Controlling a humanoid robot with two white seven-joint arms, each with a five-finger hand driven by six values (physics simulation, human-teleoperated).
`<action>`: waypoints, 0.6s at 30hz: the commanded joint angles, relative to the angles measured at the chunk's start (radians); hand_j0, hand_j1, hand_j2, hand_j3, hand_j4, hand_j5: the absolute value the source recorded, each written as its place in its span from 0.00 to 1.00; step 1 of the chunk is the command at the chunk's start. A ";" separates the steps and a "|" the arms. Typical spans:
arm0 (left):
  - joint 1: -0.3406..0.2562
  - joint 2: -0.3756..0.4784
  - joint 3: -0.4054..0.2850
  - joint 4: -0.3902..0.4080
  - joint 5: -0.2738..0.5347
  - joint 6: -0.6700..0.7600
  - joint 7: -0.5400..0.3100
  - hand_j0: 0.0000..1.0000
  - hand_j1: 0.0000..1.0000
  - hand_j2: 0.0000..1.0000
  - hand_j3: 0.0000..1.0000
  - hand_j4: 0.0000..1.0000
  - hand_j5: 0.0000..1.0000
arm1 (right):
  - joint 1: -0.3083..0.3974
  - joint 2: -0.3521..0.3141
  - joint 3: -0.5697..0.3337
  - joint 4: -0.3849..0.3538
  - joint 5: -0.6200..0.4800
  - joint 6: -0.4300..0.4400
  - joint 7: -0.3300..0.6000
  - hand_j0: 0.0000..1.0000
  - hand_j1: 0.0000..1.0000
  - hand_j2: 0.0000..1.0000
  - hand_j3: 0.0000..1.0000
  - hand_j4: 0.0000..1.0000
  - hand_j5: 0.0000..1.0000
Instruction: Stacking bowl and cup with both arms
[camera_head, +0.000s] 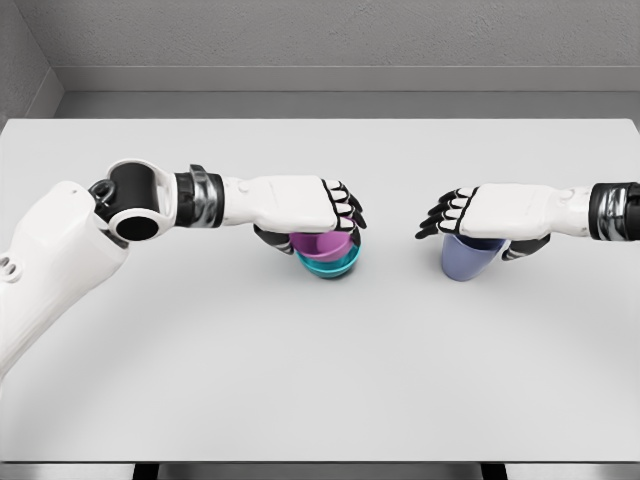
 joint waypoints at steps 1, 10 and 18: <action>0.000 0.000 0.000 0.001 0.004 0.003 0.001 0.74 0.74 0.74 0.74 0.74 0.74 | 0.000 -0.001 -0.001 -0.001 -0.005 0.002 0.000 1.00 1.00 1.00 1.00 1.00 1.00; 0.000 0.000 0.000 0.001 -0.002 0.003 0.001 0.90 0.90 0.90 0.90 0.90 0.90 | 0.000 -0.002 -0.001 -0.001 -0.004 0.002 0.000 1.00 1.00 1.00 1.00 1.00 1.00; 0.000 -0.002 0.002 0.000 -0.002 0.003 0.001 1.00 1.00 1.00 1.00 1.00 1.00 | 0.003 -0.001 0.001 -0.001 -0.005 0.002 0.000 1.00 1.00 1.00 1.00 1.00 1.00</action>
